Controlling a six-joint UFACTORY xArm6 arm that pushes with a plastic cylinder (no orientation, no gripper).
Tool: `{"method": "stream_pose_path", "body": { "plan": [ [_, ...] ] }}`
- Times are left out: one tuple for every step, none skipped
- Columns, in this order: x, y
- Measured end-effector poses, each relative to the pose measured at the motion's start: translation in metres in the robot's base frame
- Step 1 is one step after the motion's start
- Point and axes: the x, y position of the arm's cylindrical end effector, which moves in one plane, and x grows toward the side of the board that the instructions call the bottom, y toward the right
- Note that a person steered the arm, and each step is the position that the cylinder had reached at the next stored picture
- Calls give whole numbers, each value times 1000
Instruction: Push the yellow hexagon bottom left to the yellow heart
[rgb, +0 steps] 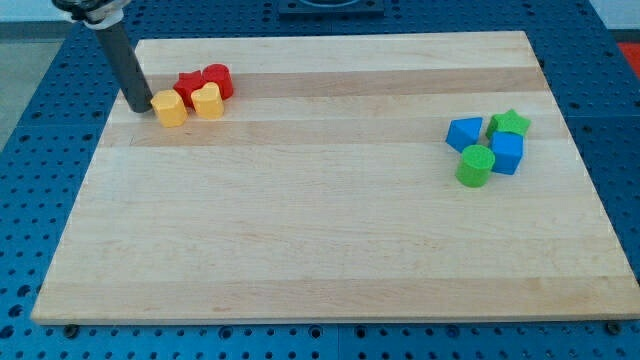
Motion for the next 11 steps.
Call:
{"method": "stream_pose_path", "body": {
  "plan": [
    [0, -12],
    [0, -20],
    [1, -12],
    [4, 2],
    [5, 5],
    [5, 5],
    [5, 10],
    [5, 10],
    [5, 10],
    [5, 23],
    [5, 29]
  ]
}}
